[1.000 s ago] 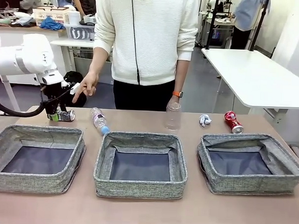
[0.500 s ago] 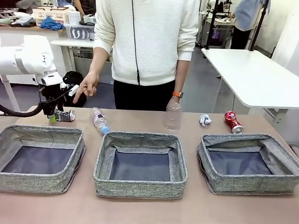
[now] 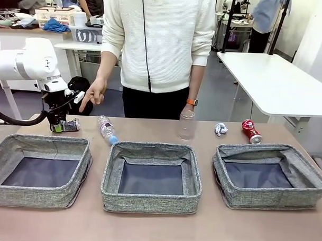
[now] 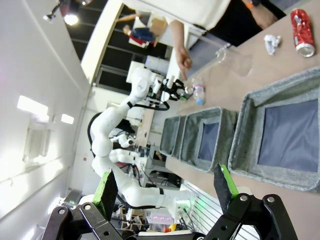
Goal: Sort the waste into the appropriate baskets.
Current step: Pick up the waste item pointed out by the person.
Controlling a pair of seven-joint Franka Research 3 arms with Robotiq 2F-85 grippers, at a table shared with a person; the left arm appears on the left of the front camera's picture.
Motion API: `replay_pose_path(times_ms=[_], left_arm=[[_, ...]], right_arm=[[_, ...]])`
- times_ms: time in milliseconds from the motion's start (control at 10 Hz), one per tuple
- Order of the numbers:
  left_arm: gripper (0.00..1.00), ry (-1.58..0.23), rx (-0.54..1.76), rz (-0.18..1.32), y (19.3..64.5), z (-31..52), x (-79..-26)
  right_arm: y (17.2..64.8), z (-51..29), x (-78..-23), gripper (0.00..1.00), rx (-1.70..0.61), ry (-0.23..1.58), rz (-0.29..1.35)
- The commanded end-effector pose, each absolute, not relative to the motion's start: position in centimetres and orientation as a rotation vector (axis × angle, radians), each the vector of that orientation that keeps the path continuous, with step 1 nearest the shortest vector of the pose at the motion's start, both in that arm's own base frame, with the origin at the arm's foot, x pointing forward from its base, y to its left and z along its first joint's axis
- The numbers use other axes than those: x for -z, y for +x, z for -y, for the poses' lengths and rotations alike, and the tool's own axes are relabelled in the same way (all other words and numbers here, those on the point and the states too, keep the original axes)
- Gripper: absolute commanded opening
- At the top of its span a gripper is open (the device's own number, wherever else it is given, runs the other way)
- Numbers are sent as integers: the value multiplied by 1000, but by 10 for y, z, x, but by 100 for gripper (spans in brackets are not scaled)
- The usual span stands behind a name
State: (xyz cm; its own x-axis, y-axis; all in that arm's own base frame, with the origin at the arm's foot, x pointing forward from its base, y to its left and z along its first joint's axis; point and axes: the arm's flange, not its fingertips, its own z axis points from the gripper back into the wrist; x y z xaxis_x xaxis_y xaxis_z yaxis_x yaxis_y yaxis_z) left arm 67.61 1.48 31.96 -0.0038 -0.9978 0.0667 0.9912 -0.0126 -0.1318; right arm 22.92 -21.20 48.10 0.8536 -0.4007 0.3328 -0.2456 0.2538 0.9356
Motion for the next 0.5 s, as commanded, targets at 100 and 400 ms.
replay_pose_path(times_ms=[100,400], left_arm=[[0,-144,1569,-65,681,-14,-324],[0,-138,1571,-59,681,-14,-325]], right_arm=[[231,213,-484,100,93,1342,610],[231,213,-484,100,93,1342,610]])
